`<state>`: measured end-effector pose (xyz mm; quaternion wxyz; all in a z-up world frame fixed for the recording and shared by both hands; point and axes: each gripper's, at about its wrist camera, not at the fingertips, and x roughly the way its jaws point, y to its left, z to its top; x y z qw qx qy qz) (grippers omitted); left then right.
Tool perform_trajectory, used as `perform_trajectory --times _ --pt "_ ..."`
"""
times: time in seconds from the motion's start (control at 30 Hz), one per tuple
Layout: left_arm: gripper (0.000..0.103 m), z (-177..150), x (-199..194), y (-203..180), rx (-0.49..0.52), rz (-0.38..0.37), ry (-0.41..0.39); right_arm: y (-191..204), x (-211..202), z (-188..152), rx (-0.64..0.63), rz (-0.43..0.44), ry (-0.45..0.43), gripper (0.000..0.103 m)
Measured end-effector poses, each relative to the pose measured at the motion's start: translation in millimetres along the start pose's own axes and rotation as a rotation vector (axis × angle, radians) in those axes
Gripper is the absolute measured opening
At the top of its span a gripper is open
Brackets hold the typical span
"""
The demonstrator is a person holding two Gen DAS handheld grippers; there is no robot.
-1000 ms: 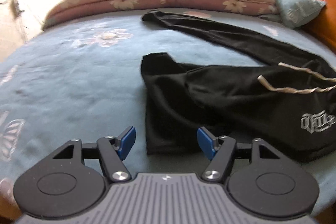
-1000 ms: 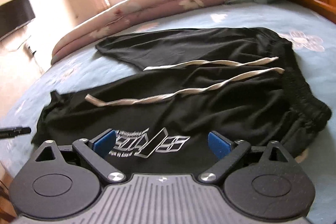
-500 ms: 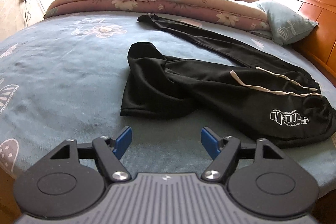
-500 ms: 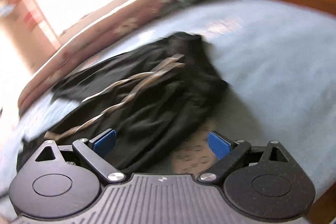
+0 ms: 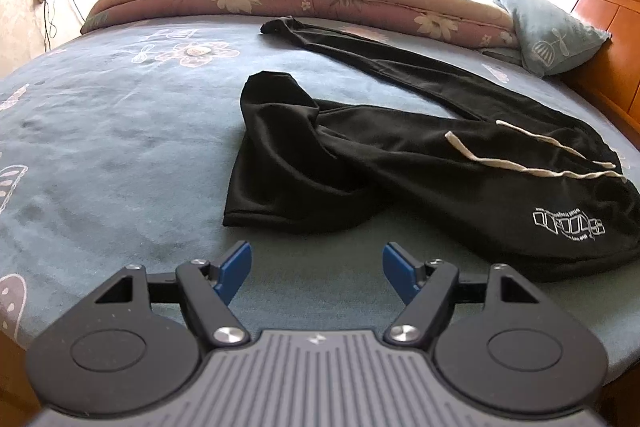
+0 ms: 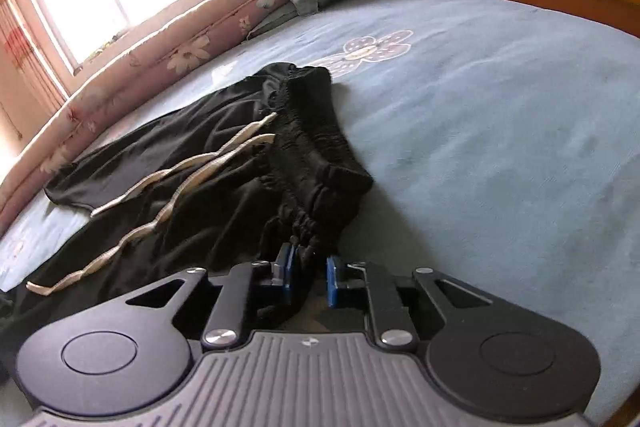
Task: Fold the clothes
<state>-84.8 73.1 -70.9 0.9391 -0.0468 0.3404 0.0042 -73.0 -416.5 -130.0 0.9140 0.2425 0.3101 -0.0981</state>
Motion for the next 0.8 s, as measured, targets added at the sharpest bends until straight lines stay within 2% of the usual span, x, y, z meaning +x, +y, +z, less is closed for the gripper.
perform_trajectory --times 0.07,0.1,0.13,0.17,0.2,0.3,0.33,0.4,0.47,0.53,0.7,0.77,0.8 --pt "0.074 2.7 0.1 -0.4 0.008 -0.008 -0.007 -2.1 -3.0 0.4 -0.003 -0.002 0.017 0.019" --pt "0.074 4.1 0.0 -0.9 0.014 -0.01 -0.011 -1.3 -4.7 1.7 -0.003 -0.01 0.022 0.023" --pt "0.074 5.6 -0.4 -1.7 0.021 -0.01 -0.017 -0.2 -6.8 3.3 0.0 -0.025 0.026 0.031" --pt "0.074 7.1 -1.0 -2.9 0.03 -0.011 -0.026 1.7 -11.0 6.1 0.004 -0.042 0.017 0.04" --pt "0.074 8.6 -1.4 -4.1 0.038 -0.016 -0.036 3.8 -15.9 9.5 0.007 -0.059 0.002 0.044" --pt "0.074 15.5 -1.2 -9.1 0.056 -0.043 -0.067 21.4 -23.7 18.6 -0.033 -0.066 -0.046 0.048" --pt "0.074 18.2 -0.6 -11.3 0.064 -0.057 -0.077 30.1 -24.5 21.4 -0.059 -0.057 -0.063 0.054" --pt "0.074 25.0 1.8 -15.1 0.074 -0.102 -0.096 47.6 -26.2 27.1 -0.111 -0.039 -0.097 0.059" --pt "0.074 35.5 7.4 -17.0 0.061 -0.181 -0.105 66.4 -22.4 31.6 -0.161 -0.002 -0.115 0.065" --pt "0.073 53.2 19.4 -17.6 0.023 -0.284 -0.077 88.8 -4.0 31.9 -0.216 0.06 -0.083 0.067" --pt "0.074 128.4 76.0 -26.1 -0.18 -0.581 0.053 137.9 43.4 28.1 -0.336 0.221 0.051 0.069" --pt "0.076 160.4 112.6 -40.3 -0.242 -0.713 0.111 156.6 61.8 26.6 -0.381 0.287 0.108 0.071" --pt "0.076 172.0 131.8 -48.7 -0.275 -0.749 0.151 166.0 71.1 25.8 -0.403 0.321 0.137 0.071"
